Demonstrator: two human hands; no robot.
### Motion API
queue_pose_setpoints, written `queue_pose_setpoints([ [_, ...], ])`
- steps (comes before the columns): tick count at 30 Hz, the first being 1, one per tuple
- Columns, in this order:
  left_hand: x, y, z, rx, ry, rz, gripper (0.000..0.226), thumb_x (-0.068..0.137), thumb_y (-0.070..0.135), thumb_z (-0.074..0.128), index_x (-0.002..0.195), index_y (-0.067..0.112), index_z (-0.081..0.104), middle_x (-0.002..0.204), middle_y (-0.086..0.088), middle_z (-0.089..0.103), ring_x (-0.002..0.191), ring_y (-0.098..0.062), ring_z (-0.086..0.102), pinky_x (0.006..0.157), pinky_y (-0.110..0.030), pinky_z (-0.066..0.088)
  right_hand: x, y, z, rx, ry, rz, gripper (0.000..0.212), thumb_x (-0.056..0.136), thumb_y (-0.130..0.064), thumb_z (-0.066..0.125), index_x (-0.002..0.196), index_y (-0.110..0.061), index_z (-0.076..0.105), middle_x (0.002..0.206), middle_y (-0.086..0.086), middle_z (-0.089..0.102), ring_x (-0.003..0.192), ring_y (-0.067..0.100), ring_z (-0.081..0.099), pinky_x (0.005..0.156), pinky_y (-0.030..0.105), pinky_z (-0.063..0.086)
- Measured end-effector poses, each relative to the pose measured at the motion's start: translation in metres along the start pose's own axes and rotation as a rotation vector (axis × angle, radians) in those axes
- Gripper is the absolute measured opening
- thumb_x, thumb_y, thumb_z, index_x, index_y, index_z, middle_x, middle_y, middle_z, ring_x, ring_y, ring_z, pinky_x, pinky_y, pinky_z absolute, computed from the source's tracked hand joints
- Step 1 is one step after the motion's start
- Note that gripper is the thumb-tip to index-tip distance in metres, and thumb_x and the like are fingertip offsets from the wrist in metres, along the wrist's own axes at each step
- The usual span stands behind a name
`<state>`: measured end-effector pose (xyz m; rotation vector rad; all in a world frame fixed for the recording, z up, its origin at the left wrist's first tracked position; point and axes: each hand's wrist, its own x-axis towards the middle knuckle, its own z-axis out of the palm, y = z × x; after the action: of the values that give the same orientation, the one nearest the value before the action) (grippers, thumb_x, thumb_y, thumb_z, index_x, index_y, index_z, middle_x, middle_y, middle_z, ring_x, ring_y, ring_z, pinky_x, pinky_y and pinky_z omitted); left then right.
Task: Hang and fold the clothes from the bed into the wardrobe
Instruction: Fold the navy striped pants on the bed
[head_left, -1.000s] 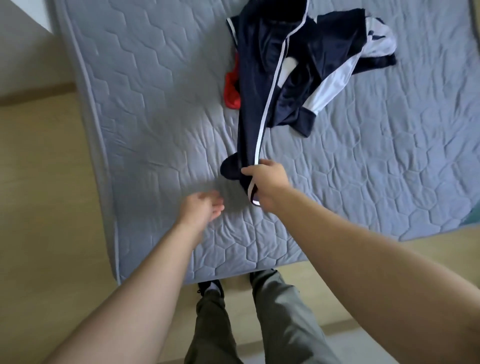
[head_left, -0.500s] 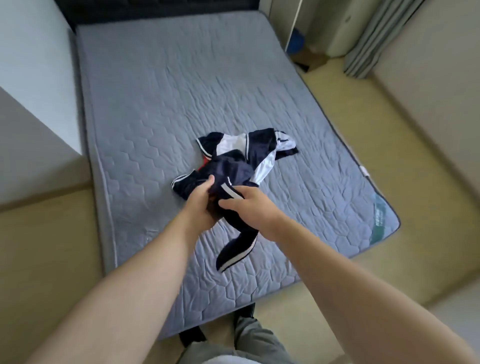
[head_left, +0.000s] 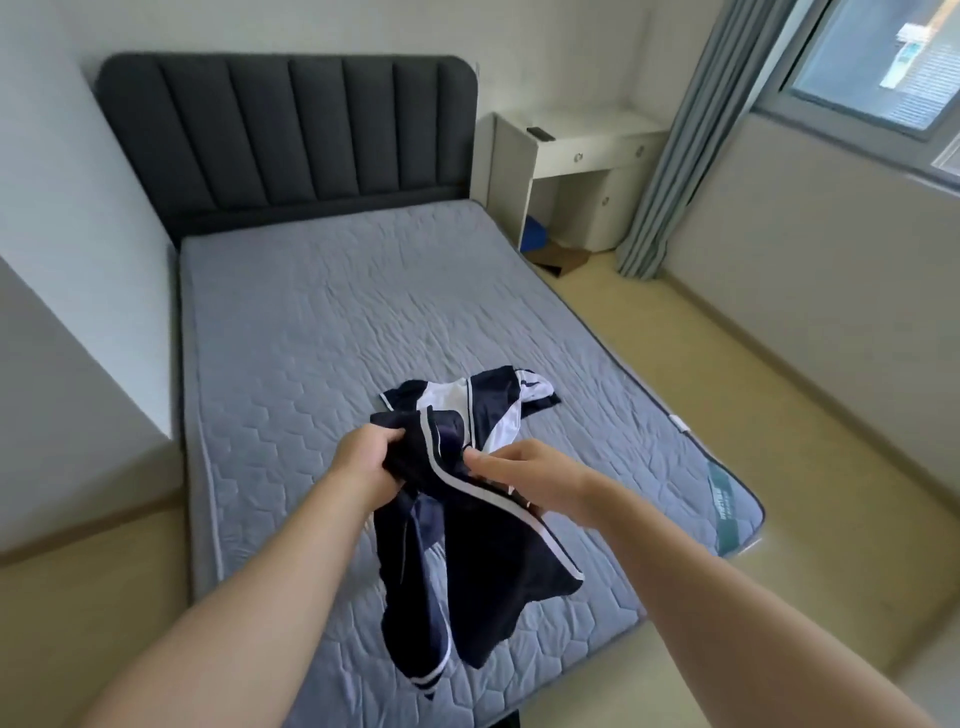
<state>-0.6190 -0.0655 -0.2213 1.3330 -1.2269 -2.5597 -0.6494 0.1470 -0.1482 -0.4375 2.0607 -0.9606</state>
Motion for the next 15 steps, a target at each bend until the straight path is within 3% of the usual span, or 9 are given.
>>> queue_pose_setpoints([
  [4, -0.046, 0.028, 0.005, 0.079, -0.118, 0.098, 0.017, 0.095, 0.013, 0.056, 0.097, 0.006, 0.072, 0.087, -0.014, 0.076, 0.069, -0.026, 0.074, 0.057, -0.031, 0.056, 0.009, -0.008, 0.006, 0.130, 0.029, 0.082, 0.059, 0.094, -0.066, 0.043, 0.104, -0.014, 0.071, 0.076, 0.004, 0.061, 0.068, 0.025, 0.071, 0.066, 0.038, 0.062],
  [6, -0.068, 0.038, 0.004, 0.198, -0.174, 0.194, 0.019, 0.098, 0.020, 0.056, 0.101, 0.009, 0.072, 0.089, -0.013, 0.077, 0.074, -0.025, 0.074, 0.063, -0.032, 0.057, 0.020, -0.011, 0.013, 0.052, 0.171, 0.070, 0.045, 0.096, -0.051, 0.051, 0.122, -0.016, 0.060, 0.087, 0.004, 0.065, 0.076, 0.022, 0.071, 0.075, 0.042, 0.062],
  [8, -0.088, 0.047, 0.001, 0.332, -0.240, 0.336, 0.024, 0.098, 0.025, 0.059, 0.102, 0.006, 0.072, 0.097, -0.017, 0.076, 0.082, -0.027, 0.074, 0.071, -0.034, 0.058, 0.032, -0.013, 0.019, -0.021, 0.289, 0.019, 0.053, 0.091, -0.035, 0.063, 0.139, -0.022, 0.045, 0.109, 0.008, 0.065, 0.097, 0.026, 0.067, 0.090, 0.047, 0.057],
  [10, -0.106, 0.054, -0.001, 0.439, -0.283, 0.447, 0.030, 0.097, 0.030, 0.061, 0.098, 0.003, 0.073, 0.099, -0.019, 0.075, 0.085, -0.028, 0.072, 0.073, -0.033, 0.058, 0.039, -0.020, 0.024, -0.086, 0.303, -0.041, 0.079, 0.084, -0.030, 0.071, 0.150, -0.031, 0.028, 0.125, 0.007, 0.054, 0.114, 0.029, 0.058, 0.099, 0.046, 0.050],
  [12, -0.123, 0.063, -0.003, 0.462, -0.325, 0.521, 0.035, 0.097, 0.035, 0.062, 0.095, 0.001, 0.072, 0.095, -0.018, 0.074, 0.084, -0.027, 0.071, 0.072, -0.031, 0.058, 0.048, -0.026, 0.028, -0.196, 0.283, -0.090, 0.089, 0.081, -0.030, 0.074, 0.153, -0.036, 0.022, 0.137, 0.008, 0.042, 0.126, 0.030, 0.048, 0.103, 0.039, 0.043],
  [15, -0.146, 0.079, -0.008, 0.405, -0.382, 0.562, 0.042, 0.091, 0.046, 0.065, 0.094, 0.004, 0.068, 0.088, -0.018, 0.067, 0.079, -0.027, 0.065, 0.067, -0.030, 0.054, 0.057, -0.030, 0.037, -0.299, 0.328, -0.119, 0.071, 0.085, -0.032, 0.070, 0.148, -0.036, 0.036, 0.146, 0.010, 0.035, 0.114, 0.024, 0.052, 0.095, 0.028, 0.042],
])
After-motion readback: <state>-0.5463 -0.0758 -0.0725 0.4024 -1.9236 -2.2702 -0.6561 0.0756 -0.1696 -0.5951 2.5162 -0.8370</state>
